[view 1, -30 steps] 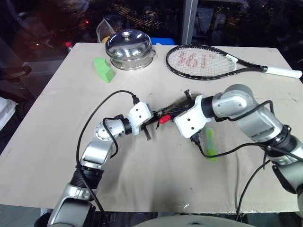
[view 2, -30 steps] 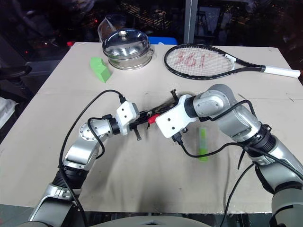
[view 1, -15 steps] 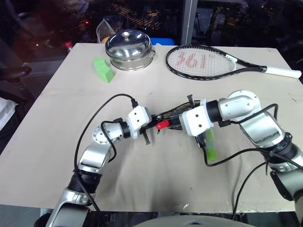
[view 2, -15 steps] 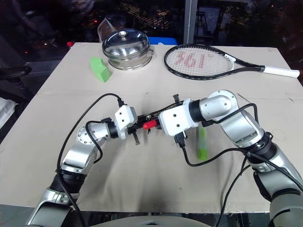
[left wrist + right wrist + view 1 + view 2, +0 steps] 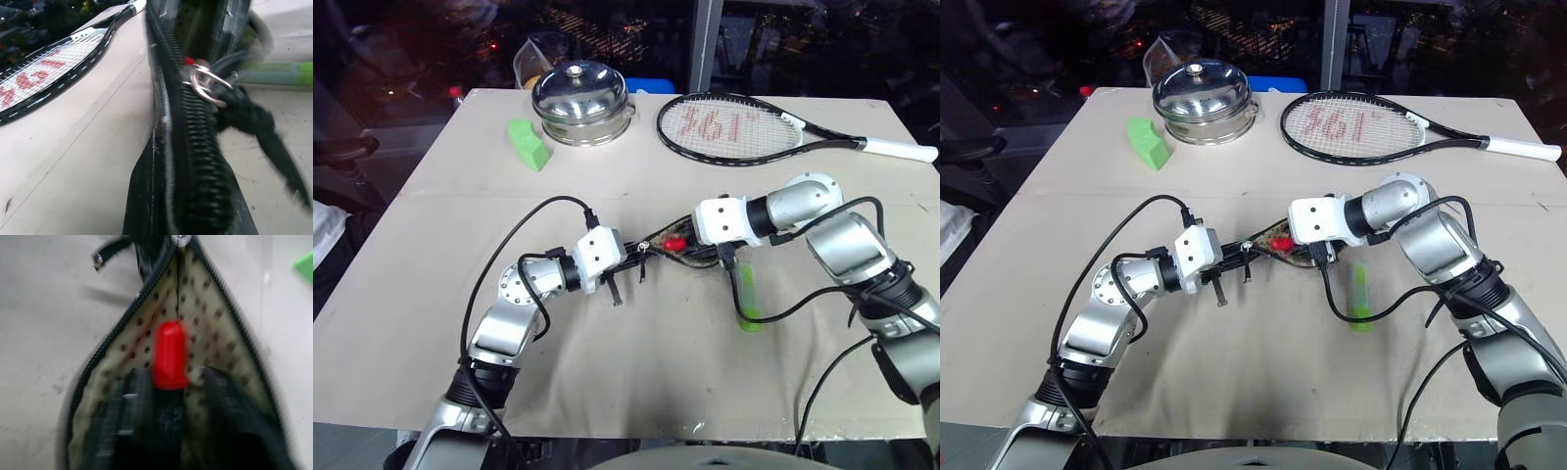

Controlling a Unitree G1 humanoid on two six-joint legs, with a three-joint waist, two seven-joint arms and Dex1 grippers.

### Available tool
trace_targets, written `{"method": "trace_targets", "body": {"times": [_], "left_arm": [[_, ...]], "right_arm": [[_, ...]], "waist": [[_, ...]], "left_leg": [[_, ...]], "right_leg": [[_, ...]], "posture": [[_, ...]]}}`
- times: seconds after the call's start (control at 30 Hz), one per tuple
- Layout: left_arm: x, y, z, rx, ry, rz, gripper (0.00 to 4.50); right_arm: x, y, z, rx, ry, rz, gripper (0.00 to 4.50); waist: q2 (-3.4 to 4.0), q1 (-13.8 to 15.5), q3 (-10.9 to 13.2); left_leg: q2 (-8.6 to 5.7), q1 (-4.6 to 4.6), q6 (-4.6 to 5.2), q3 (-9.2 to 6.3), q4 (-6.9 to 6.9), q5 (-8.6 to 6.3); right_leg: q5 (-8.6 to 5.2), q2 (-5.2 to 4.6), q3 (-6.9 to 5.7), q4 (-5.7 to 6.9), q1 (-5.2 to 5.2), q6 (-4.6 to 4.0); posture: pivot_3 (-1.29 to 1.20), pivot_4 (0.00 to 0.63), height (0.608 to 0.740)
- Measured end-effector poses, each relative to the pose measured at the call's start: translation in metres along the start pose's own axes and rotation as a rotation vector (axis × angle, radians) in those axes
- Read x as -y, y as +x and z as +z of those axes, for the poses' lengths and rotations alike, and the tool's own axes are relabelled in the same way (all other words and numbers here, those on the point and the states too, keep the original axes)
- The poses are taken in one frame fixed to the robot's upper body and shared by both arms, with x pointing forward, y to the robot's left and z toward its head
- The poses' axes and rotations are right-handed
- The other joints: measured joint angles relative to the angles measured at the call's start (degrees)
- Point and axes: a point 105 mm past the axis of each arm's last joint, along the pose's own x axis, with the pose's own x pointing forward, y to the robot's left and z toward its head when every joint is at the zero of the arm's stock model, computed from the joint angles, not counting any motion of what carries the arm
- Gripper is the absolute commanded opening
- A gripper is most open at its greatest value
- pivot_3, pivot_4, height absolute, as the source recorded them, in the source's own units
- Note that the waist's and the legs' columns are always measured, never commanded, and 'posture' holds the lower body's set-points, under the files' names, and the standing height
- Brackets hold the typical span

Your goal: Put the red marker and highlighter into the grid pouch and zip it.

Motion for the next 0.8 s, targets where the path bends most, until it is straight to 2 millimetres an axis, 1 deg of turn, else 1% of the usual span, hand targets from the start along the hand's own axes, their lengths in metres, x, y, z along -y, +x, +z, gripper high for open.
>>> {"method": "trace_targets", "body": {"times": [0.03, 0.1, 0.13, 0.17, 0.2, 0.23, 0.27, 0.3, 0.33, 0.37, 0.4, 0.43, 0.53, 0.6, 0.63, 0.67, 0.7, 0.8], "left_arm": [[0.0, 0.0, 0.0, -0.002, -0.002, 0.0, 0.0], [-0.001, 0.0, -0.001, -0.005, -0.003, 0.005, 0.0], [-0.002, 0.0, -0.001, -0.007, -0.003, 0.014, 0.0], [-0.002, 0.0, -0.001, -0.006, -0.003, 0.015, 0.0], [-0.003, 0.001, 0.0, -0.007, -0.001, 0.024, 0.0], [-0.005, 0.002, -0.001, -0.014, -0.002, 0.039, 0.0], [-0.006, 0.002, -0.002, -0.018, -0.002, 0.049, 0.0], [-0.009, 0.003, -0.001, -0.022, 0.002, 0.065, 0.0], [-0.011, 0.004, -0.001, -0.028, 0.009, 0.078, 0.0], [-0.014, 0.004, -0.001, -0.032, 0.016, 0.093, 0.0], [-0.017, 0.004, -0.001, -0.038, 0.019, 0.11, 0.0], [-0.019, 0.005, -0.002, -0.044, 0.016, 0.129, 0.0], [-0.022, 0.007, -0.004, -0.052, 0.016, 0.151, 0.0], [-0.026, 0.01, -0.006, -0.066, 0.027, 0.165, 0.0], [-0.028, 0.01, -0.007, -0.073, 0.031, 0.17, 0.0], [-0.028, 0.013, -0.008, -0.083, 0.045, 0.164, 0.0], [-0.028, 0.015, -0.008, -0.086, 0.056, 0.157, 0.0], [-0.022, 0.019, -0.01, -0.089, 0.07, 0.131, 0.0]], "right_arm": [[0.0, -0.001, -0.001, -0.007, 0.01, -0.003, 3.41], [-0.001, -0.005, 0.002, -0.009, 0.045, -0.009, 3.41], [0.001, -0.011, 0.011, 0.036, 0.124, -0.024, 3.41], [0.002, -0.014, 0.015, 0.055, 0.14, -0.032, 3.41], [0.002, -0.021, 0.024, 0.105, 0.232, -0.036, 3.41], [0.003, -0.031, 0.036, 0.166, 0.326, -0.043, 3.41], [0.004, -0.041, 0.047, 0.207, 0.366, -0.054, 3.41], [0.005, -0.056, 0.06, 0.249, 0.419, -0.094, 3.41], [0.005, -0.065, 0.066, 0.266, 0.461, -0.14, 3.41], [0.002, -0.07, 0.067, 0.263, 0.5, -0.177, 3.41], [-0.003, -0.073, 0.062, 0.24, 0.573, -0.23, 3.41], [-0.011, -0.071, 0.05, 0.2, 0.673, -0.275, 3.41], [-0.026, -0.068, 0.024, 0.137, 0.822, -0.385, 3.41], [-0.049, -0.062, -0.013, 0.002, 0.961, -0.545, 3.41], [-0.056, -0.059, -0.023, -0.031, 1.009, -0.587, 3.41], [-0.065, -0.054, -0.036, -0.078, 1.075, -0.665, 3.41], [-0.07, -0.05, -0.042, -0.11, 1.106, -0.694, 3.41], [-0.085, -0.039, -0.051, -0.163, 1.174, -0.732, 3.41]], "waist": [[0.0, 0.0, 0.0], [0.01, 0.1, 0.0], [0.01, 0.1, 0.0], [0.0, 0.1, 0.0], [0.0, 0.1, 0.0], [0.02, 0.1, 0.0], [0.02, 0.1, 0.0], [0.01, 0.2, 0.0], [-0.02, 0.2, 0.0], [-0.02, 0.2, 0.0], [-0.03, 0.2, -0.1], [-0.03, 0.1, -0.1], [-0.06, 0.1, -0.1], [-0.06, 0.2, -0.1], [-0.05, 0.2, -0.1], [0.0, -0.1, -0.1], [0.02, -0.2, -0.1], [0.05, -0.2, -0.1]], "left_leg": [[0.0, -0.01, 0.0, -0.01, 0.0, 0.0], [-0.01, -0.02, 0.0, 0.0, 0.0, 0.0], [0.0, -0.04, 0.0, -0.01, 0.01, 0.0], [0.0, -0.04, 0.0, -0.03, 0.01, 0.0], [0.0, -0.05, 0.0, -0.05, 0.02, 0.0], [0.01, -0.07, 0.01, -0.07, 0.01, 0.0], [0.01, -0.06, 0.01, -0.1, 0.01, -0.01], [0.01, -0.06, 0.12, -0.15, 0.01, -0.08], [0.01, -0.04, 0.22, -0.24, 0.0, -0.14], [0.01, -0.03, 0.23, -0.27, 0.0, -0.15], [0.0, -0.04, 0.24, -0.28, -0.02, -0.16], [-0.03, -0.04, 0.24, -0.29, 0.0, -0.16], [-0.06, -0.04, 0.25, -0.31, -0.02, -0.16], [-0.08, -0.05, 0.24, -0.35, -0.04, -0.15], [-0.08, -0.06, 0.24, -0.33, -0.02, -0.15], [-0.08, 0.0, 0.22, -0.29, -0.03, -0.14], [-0.07, 0.0, 0.22, -0.27, -0.01, -0.14], [-0.06, 0.03, 0.22, -0.28, -0.06, -0.14]], "right_leg": [[0.0, 0.0, 0.0, 0.0, 0.0, 0.0], [0.0, -0.01, 0.0, 0.0, 0.0, 0.0], [0.0, -0.05, 0.05, 0.0, -0.01, 0.0], [0.0, -0.09, 0.08, 0.0, 0.0, 0.0], [0.01, -0.1, 0.07, 0.01, 0.0, 0.0], [0.01, -0.13, 0.07, 0.01, -0.01, 0.0], [0.01, -0.14, 0.07, 0.01, 0.01, -0.01], [0.01, -0.15, 0.02, -0.01, 0.02, -0.01], [0.01, -0.17, -0.04, -0.03, 0.09, -0.02], [0.0, -0.2, -0.07, -0.04, 0.12, -0.02], [0.0, -0.22, -0.08, -0.05, 0.12, -0.02], [0.0, -0.25, -0.08, -0.04, 0.13, -0.02], [0.0, -0.25, -0.1, -0.03, 0.15, -0.02], [0.0, -0.22, -0.12, -0.04, 0.15, -0.01], [0.0, -0.22, -0.1, -0.01, 0.13, -0.01], [0.0, -0.18, -0.05, 0.01, 0.15, 0.01], [0.0, -0.17, -0.02, 0.03, 0.12, 0.01], [-0.01, -0.09, 0.0, 0.01, 0.13, 0.02]], "posture": [[0.0, 0.15, 0.74], [0.0, 0.15, 0.74], [0.0, 0.15, 0.74], [0.0, 0.15, 0.74], [0.0, 0.15, 0.74], [0.0, 0.15, 0.74], [0.0, 0.15, 0.74], [0.0, 0.15, 0.74], [0.0, 0.15, 0.74], [0.0, 0.15, 0.74], [0.0, 0.15, 0.74], [0.0, 0.15, 0.74], [0.0, 0.15, 0.74], [0.0, 0.15, 0.74], [0.0, 0.15, 0.74], [0.0, 0.15, 0.74], [0.0, 0.15, 0.74], [0.0, 0.15, 0.74]]}}
